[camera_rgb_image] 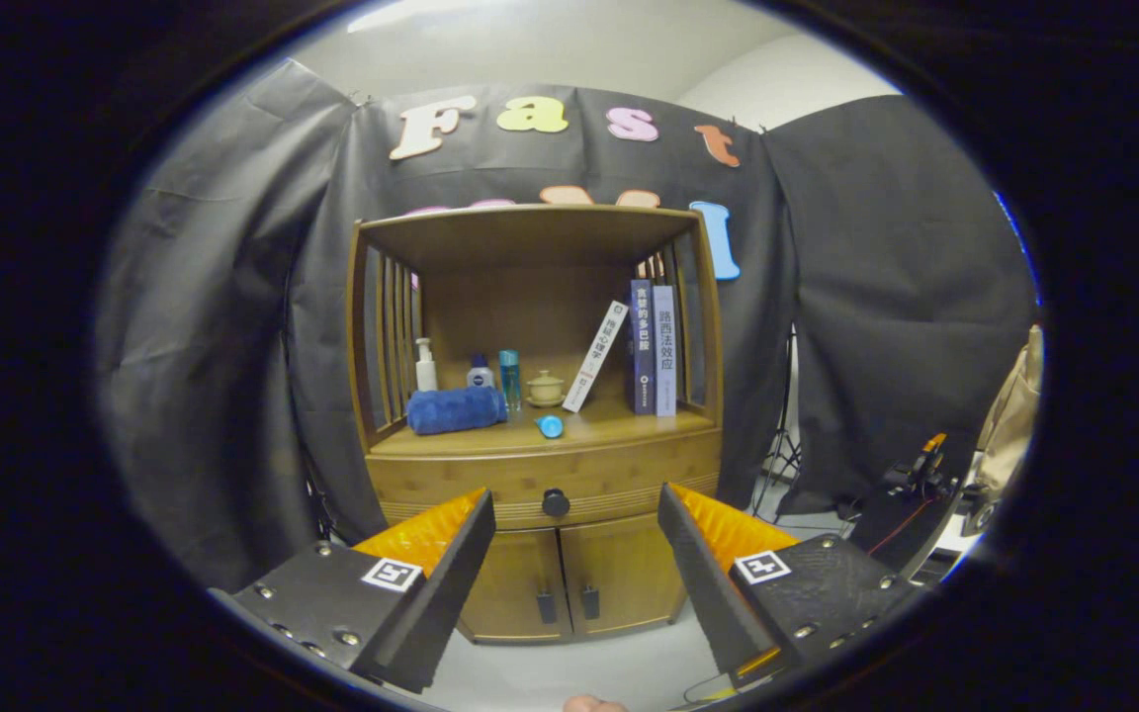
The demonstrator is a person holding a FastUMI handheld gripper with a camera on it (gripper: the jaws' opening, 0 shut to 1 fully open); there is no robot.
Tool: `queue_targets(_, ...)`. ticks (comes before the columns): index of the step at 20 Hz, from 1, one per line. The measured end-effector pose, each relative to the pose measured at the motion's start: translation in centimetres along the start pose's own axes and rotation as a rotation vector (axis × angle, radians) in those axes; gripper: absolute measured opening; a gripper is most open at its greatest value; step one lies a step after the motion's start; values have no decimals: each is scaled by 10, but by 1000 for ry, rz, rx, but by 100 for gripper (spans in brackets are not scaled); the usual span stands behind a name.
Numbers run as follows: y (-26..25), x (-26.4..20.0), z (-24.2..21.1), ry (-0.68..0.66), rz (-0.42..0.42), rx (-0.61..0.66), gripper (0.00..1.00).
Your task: Pull open the drawer, take out the items inside it, and place them on the countertop above the cabinet.
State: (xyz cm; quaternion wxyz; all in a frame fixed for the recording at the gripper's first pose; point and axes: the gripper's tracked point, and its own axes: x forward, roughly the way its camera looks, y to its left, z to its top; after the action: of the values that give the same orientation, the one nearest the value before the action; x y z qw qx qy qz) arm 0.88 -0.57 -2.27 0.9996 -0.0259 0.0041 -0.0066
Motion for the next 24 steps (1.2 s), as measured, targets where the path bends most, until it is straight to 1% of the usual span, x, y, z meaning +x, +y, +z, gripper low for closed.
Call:
queue_targets(5,-2,25,-9,-5,14,38,99)
queue_targets(8,-2,51,-23,-2,33,21,99)
queue_targets(10,2,71,-33,5,65,16,99)
queue_targets(16,22,152,-61,-11,157,-9,99)
queue_targets(18,27,184,-76,-6,172,-25,99)
queue_targets(21,29,226,-104,34,156,-41,99)
queue_targets(24,29,251,-135,100,145,-5,99)
